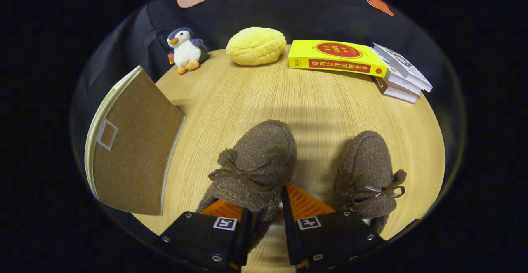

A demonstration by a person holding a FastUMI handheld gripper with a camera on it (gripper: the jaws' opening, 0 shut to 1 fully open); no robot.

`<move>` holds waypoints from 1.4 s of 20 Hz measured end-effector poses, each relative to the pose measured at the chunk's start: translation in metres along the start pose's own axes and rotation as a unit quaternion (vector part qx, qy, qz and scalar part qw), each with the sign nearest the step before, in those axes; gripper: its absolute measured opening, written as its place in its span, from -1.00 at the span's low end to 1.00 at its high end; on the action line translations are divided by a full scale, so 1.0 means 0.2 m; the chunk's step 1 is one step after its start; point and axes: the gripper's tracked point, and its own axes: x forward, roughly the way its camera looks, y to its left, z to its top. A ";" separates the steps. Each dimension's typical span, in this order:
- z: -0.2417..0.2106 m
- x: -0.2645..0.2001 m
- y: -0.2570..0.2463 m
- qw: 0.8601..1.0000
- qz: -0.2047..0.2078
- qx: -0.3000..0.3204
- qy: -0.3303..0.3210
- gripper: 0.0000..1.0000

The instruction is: Open the storage box then place both shoes into the box .Put the left shoe in first, then the right shoe, with the right side of both shoes facing outward in a uniform manner.

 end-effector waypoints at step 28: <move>0.65 -0.65 1.12 0.992 0.112 0.016 -0.059 -0.93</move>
